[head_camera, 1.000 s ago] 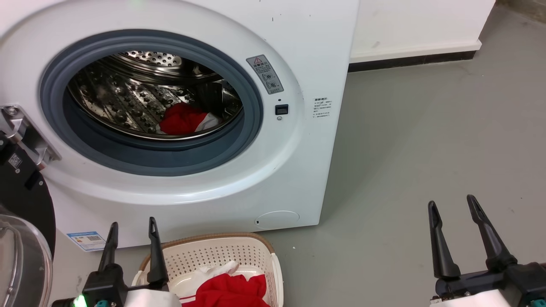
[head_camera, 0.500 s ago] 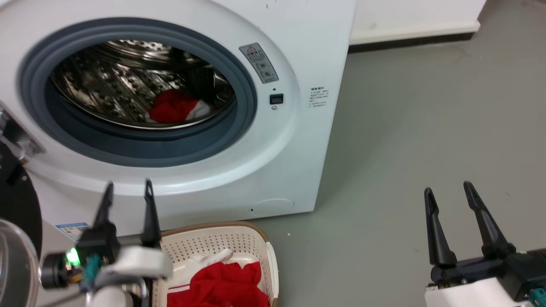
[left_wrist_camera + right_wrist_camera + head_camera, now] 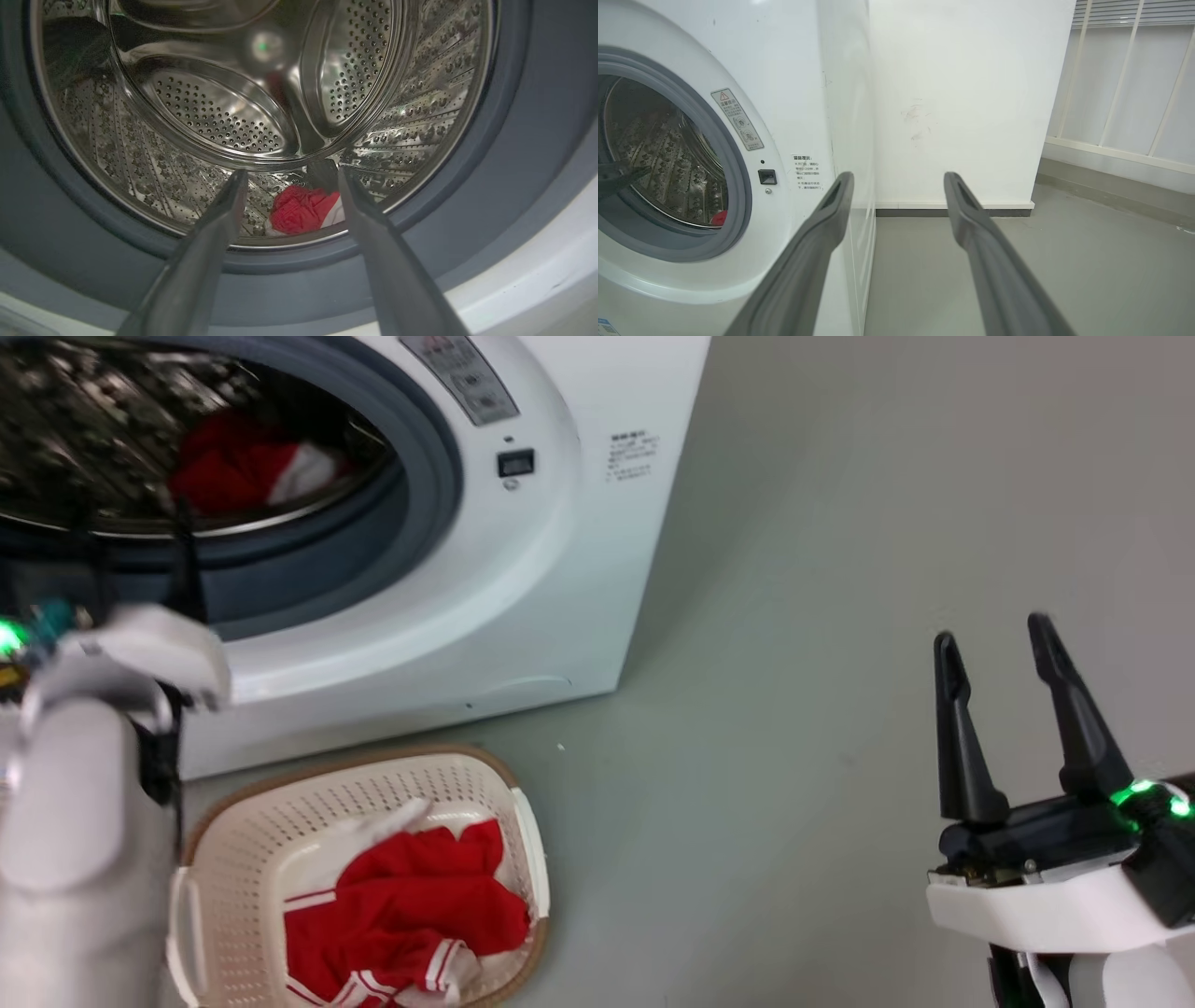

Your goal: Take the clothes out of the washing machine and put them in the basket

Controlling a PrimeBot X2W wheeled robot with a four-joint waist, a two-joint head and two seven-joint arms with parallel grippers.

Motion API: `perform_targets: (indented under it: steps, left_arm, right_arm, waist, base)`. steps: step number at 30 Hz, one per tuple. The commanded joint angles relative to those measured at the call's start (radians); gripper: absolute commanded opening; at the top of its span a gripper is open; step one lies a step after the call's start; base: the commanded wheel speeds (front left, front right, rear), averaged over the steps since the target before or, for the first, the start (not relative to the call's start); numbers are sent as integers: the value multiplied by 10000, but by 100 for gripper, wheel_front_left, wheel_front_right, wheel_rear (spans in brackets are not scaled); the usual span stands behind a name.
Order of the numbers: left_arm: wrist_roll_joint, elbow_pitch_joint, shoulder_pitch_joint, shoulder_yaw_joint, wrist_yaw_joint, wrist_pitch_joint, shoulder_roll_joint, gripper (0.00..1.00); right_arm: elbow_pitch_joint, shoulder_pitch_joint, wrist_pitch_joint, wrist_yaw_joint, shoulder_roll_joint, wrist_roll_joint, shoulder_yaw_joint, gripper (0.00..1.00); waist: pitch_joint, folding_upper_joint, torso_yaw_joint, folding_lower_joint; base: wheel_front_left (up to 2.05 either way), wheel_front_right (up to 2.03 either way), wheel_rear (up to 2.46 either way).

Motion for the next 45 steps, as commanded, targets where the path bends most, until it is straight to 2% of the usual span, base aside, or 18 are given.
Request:
perform_targets:
  steps: [1, 7, 13, 20, 28, 30, 38, 39, 45]
  left_arm:
    - [78, 271, -696, -41, -99, 275, 291, 100]
    - [82, 1211, -2794, -292, -533, 1809, 1066, 100]
    - [-96, 1881, -4673, -658, -837, 3822, 1705, 100]
    - [-563, 2350, -6742, -1229, -929, 6413, 2386, 100]
    - [-1296, 2460, -8595, -2473, -934, 9080, 3232, 100]
    - [-1321, 2468, -8797, -2607, -935, 9351, 3306, 100]
    - [-1788, 2616, -10176, -3614, -935, 11575, 3691, 100]
    - [-1897, 2753, -10424, -3771, -935, 12155, 3675, 100]
    - [-2034, 3006, -10828, -3878, -936, 12874, 3677, 100]
  right_arm:
    - [-108, -292, -24, -3, 3, 151, 34, 100]
    - [-415, -759, -24, -3, 6, 520, 63, 100]
    - [-717, -1183, -24, -3, 6, 913, 47, 100]
    - [-1099, -1560, -22, -3, 6, 1394, 27, 100]
    - [-1638, -1919, -24, -3, 6, 1969, 1, 100]
    - [-1687, -1942, -24, -3, 8, 2035, 13, 100]
    - [-2063, -2072, -24, -3, 5, 2312, -37, 100]
    - [-2140, -2037, -24, -3, 6, 2319, -97, 100]
    - [-2287, -1988, -24, -3, 5, 2368, -234, 100]
  waist:
    - [803, 0, -524, -1]
    - [1799, 0, -939, -1]
    - [2764, 0, -1300, -1]
    - [3771, 0, -1689, -1]
    - [4720, 0, -2149, -1]
    - [4824, 0, -2210, -1]
    - [5501, 0, -2517, -1]
    - [5601, 0, -2492, -1]
    - [5841, 0, -2414, -1]
  base:
    - [0, 0, 0]
    - [0, 0, 0]
    - [0, 0, 0]
    - [0, 0, 0]
    - [0, 0, 0]
    - [0, 0, 0]
    - [0, 0, 0]
    - [0, 0, 0]
    - [0, 0, 0]
